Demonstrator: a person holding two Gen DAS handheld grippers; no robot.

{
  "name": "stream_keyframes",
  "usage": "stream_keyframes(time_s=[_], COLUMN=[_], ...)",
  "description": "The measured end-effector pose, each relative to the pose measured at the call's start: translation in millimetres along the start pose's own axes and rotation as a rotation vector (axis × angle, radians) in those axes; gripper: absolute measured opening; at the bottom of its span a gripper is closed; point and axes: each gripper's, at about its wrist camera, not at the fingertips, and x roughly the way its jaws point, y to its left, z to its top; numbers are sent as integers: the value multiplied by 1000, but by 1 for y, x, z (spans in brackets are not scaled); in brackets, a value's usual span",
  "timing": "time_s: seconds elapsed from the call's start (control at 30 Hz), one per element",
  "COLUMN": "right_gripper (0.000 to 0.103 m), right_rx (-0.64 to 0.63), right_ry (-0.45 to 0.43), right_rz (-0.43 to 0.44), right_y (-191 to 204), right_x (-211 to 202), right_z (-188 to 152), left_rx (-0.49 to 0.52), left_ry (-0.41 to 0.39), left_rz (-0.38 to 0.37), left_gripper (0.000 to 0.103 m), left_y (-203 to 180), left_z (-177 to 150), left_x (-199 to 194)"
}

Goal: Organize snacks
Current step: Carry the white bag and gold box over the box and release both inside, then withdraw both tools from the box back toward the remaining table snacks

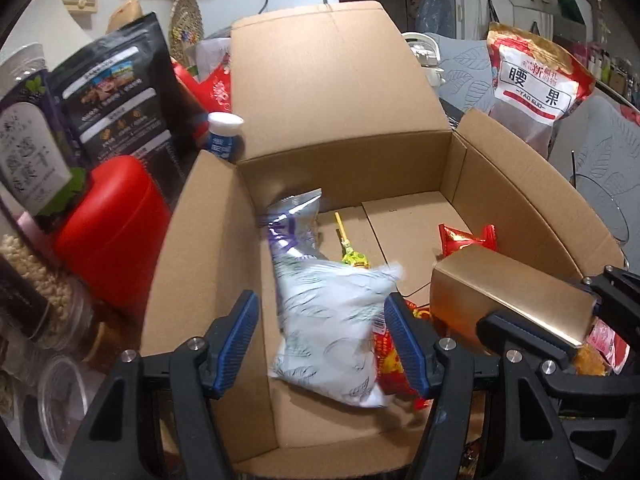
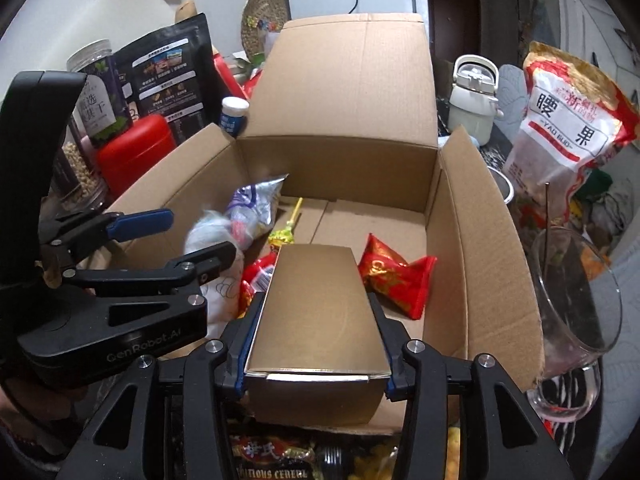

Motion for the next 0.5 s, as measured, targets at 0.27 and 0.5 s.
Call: stream_keyframes(time_s=[0.27,0.5], right_gripper=[47,47], right_rx=[33,42], right_ry=[-35,-82], right_rz=[-26,-38], right_y=[-4,-4], right_x=[-25,-57], right_z=[-2,-5], left_rx=[-6,-8], left_ry=[-64,-115], left_rz=[15,-6], left_gripper=[65,65], left_y=[1,-4], left_z=[0,-1], left_x=[-33,-67])
